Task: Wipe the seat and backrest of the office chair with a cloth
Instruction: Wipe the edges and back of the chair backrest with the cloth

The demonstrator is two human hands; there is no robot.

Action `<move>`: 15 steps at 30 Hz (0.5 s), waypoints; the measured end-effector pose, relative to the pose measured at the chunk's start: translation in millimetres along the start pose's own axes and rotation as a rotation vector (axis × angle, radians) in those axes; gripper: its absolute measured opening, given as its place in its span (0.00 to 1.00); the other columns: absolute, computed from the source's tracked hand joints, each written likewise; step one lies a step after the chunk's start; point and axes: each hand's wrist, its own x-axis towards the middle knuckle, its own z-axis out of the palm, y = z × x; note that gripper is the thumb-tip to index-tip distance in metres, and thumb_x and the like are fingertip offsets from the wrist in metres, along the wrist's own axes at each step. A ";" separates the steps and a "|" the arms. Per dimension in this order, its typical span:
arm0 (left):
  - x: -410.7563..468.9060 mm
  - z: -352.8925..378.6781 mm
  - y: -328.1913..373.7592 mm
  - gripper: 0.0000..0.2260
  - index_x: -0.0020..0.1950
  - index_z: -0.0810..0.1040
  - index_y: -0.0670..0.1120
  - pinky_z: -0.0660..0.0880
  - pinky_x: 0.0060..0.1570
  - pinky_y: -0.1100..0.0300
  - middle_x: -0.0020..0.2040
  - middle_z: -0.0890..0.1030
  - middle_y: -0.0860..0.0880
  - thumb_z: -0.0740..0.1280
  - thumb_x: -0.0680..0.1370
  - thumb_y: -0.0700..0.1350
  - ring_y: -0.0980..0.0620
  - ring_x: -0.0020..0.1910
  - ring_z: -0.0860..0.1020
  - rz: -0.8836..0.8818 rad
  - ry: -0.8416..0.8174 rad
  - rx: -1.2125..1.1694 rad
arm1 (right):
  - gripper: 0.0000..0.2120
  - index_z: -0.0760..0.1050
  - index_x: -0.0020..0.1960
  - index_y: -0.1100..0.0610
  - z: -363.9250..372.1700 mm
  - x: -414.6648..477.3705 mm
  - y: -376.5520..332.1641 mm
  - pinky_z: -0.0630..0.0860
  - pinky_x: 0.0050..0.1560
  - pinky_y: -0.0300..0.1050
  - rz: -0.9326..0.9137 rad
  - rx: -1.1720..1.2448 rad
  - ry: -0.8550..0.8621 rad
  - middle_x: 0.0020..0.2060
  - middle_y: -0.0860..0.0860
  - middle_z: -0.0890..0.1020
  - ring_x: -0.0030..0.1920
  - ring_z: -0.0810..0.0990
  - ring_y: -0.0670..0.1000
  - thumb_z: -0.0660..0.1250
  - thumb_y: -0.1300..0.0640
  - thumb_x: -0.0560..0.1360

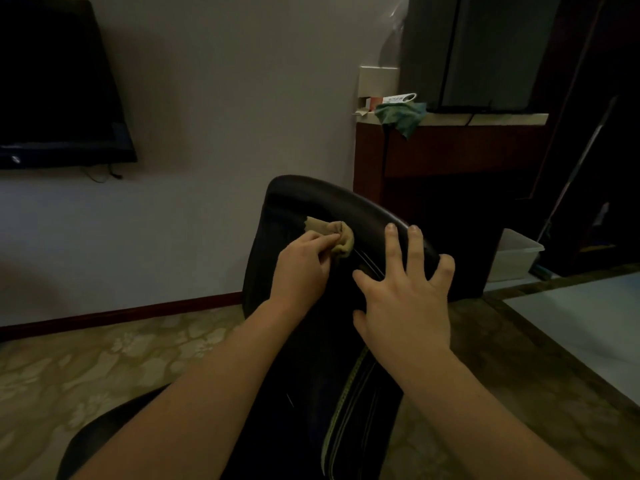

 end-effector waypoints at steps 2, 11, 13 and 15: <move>9.7 -5.4 -7.2 0.15 0.69 0.79 0.47 0.73 0.61 0.62 0.61 0.81 0.50 0.64 0.83 0.40 0.60 0.55 0.75 -0.044 -0.034 0.012 | 0.20 0.69 0.68 0.41 -0.5 2.4 -1.1 0.48 0.66 0.72 -0.008 0.003 0.003 0.78 0.62 0.39 0.76 0.36 0.69 0.61 0.41 0.78; 2.3 -2.8 9.7 0.13 0.67 0.80 0.47 0.71 0.57 0.65 0.59 0.81 0.50 0.65 0.83 0.43 0.60 0.52 0.74 -0.030 -0.012 0.028 | 0.21 0.70 0.67 0.40 1.2 3.8 1.7 0.49 0.67 0.72 -0.012 0.001 0.025 0.79 0.59 0.43 0.76 0.39 0.68 0.63 0.38 0.75; -5.6 -7.1 6.0 0.14 0.68 0.79 0.47 0.70 0.59 0.65 0.60 0.81 0.50 0.66 0.83 0.42 0.60 0.54 0.74 0.053 -0.033 0.041 | 0.21 0.72 0.66 0.40 1.3 2.4 0.6 0.49 0.66 0.72 -0.006 0.001 0.037 0.79 0.59 0.45 0.77 0.40 0.67 0.63 0.38 0.75; -4.1 -11.6 0.4 0.14 0.68 0.79 0.47 0.72 0.60 0.63 0.61 0.82 0.50 0.66 0.83 0.41 0.57 0.55 0.77 0.096 -0.058 0.064 | 0.20 0.73 0.65 0.40 3.4 1.6 0.6 0.49 0.66 0.71 -0.012 -0.007 0.041 0.79 0.59 0.47 0.77 0.40 0.67 0.63 0.38 0.75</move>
